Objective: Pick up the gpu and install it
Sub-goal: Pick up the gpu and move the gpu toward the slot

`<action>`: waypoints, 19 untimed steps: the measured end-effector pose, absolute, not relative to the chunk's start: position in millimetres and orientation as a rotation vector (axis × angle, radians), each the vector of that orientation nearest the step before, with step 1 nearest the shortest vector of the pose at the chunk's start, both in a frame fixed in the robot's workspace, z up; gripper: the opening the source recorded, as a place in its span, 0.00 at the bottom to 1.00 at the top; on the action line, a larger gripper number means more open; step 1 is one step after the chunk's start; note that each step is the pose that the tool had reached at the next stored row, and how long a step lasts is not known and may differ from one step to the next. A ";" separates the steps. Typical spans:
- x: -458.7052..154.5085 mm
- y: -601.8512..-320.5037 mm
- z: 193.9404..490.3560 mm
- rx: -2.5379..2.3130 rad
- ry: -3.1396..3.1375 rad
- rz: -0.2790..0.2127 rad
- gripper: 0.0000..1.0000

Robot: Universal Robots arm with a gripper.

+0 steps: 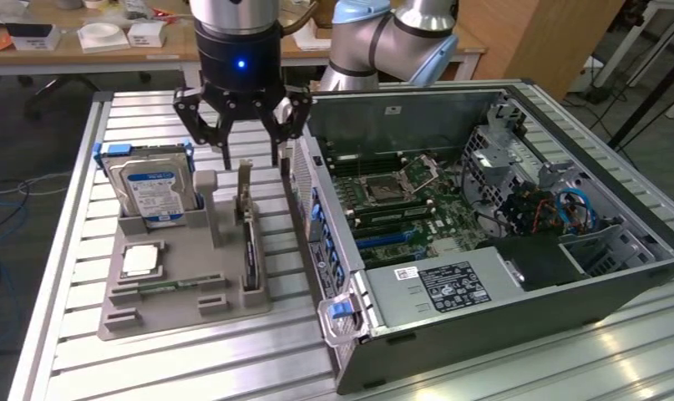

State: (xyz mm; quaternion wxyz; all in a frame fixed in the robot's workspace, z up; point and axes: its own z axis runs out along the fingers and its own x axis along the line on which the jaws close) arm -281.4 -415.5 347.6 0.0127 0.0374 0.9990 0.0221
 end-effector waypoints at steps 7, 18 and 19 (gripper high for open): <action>-281.4 -416.6 336.1 0.116 3.113 0.069 0.60; -283.9 -425.2 322.9 0.117 3.113 0.069 0.60; -284.1 -425.6 321.6 0.117 3.113 0.069 0.60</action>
